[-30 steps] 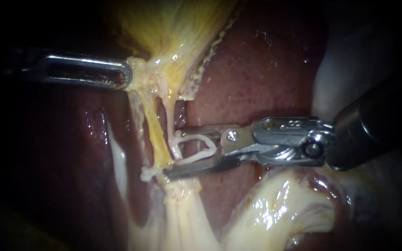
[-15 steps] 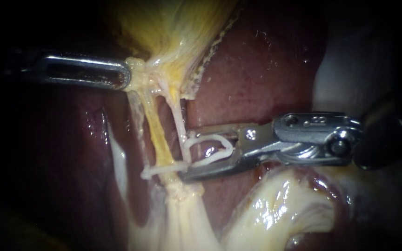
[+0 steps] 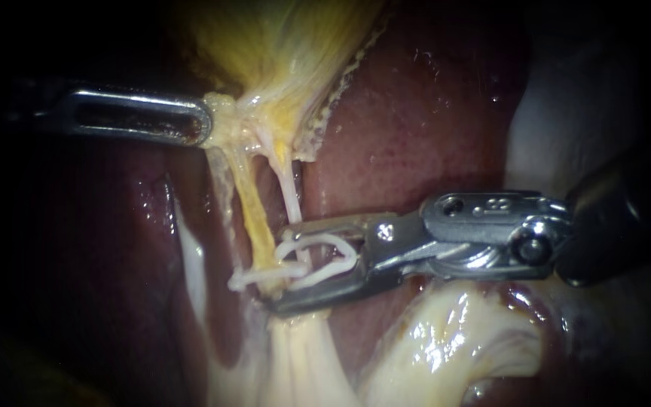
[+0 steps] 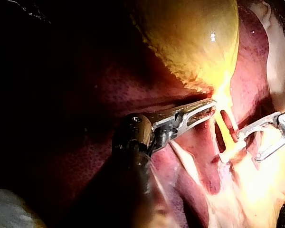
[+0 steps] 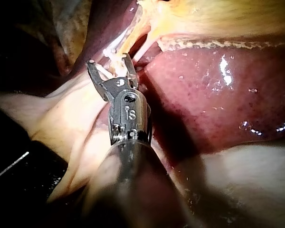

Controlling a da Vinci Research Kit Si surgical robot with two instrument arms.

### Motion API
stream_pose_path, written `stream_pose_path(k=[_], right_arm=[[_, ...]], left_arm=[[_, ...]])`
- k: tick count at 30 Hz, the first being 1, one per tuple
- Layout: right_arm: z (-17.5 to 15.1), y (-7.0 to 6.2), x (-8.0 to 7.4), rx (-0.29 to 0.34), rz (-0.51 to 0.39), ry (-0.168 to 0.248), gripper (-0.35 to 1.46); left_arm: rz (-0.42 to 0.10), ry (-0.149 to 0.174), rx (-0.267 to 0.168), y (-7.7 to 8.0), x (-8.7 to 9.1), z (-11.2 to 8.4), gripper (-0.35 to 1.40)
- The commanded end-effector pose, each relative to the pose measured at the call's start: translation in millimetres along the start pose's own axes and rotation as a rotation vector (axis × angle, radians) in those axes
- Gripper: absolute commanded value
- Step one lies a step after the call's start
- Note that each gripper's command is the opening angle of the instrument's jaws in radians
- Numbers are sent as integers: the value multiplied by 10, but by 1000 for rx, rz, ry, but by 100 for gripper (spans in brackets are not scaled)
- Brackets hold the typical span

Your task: Clipping second clip left tube

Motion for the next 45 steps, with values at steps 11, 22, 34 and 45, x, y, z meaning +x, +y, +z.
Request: stream_pose_path(k=[11,22,34,45], right_arm=[[8,28,-16,-9,-7,-3,47],[32,45,-11,-20,-5,5,49],[53,14,7,205,105,157,48],[49,-9,26,263,135,192,38]], left_arm=[[1,1,2,0,1,1,-35],[1,2,3,0,2,3,-35],[1,2,3,0,2,4,-35],[1,2,3,0,2,3,-35]])
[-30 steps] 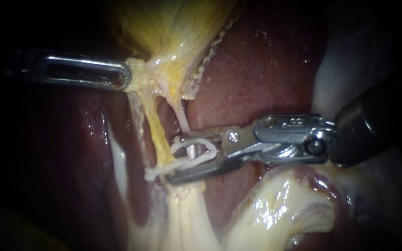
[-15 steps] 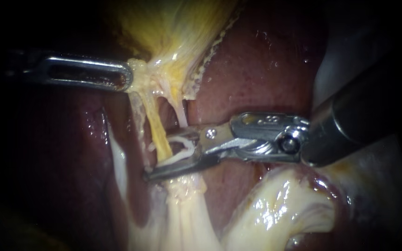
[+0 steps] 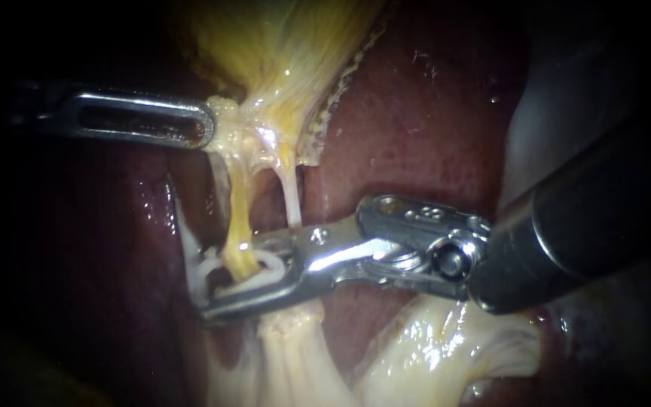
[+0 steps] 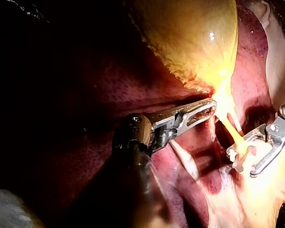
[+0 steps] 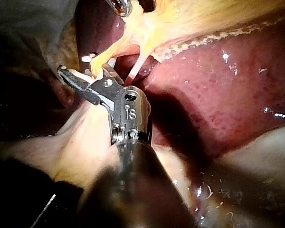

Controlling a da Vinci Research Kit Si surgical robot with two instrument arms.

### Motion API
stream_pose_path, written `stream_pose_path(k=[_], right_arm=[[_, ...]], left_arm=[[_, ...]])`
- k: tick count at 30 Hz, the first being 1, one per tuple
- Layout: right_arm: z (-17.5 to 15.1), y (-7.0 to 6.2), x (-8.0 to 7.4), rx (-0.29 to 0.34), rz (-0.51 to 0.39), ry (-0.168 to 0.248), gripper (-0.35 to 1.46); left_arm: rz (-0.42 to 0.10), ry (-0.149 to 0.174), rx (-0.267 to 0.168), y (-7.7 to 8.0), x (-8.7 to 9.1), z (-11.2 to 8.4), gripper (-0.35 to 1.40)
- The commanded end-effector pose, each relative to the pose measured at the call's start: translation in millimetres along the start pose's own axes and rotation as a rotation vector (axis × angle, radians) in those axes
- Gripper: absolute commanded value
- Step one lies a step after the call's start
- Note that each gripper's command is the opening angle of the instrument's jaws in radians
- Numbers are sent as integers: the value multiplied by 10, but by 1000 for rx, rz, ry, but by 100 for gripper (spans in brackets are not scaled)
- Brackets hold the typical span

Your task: Clipping second clip left tube

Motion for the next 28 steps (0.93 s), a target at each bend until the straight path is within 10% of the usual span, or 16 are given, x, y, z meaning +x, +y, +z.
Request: stream_pose_path(k=[1,12,28], right_arm=[[-1,2,-1,-1,1,-1,35],[-10,6,-5,-20,35,10,-35],[-15,16,-12,-35,56,-8,-35]], left_arm=[[0,0,0,0,0,0,-35],[0,0,0,0,0,0,-35],[0,0,0,0,0,0,-35]])
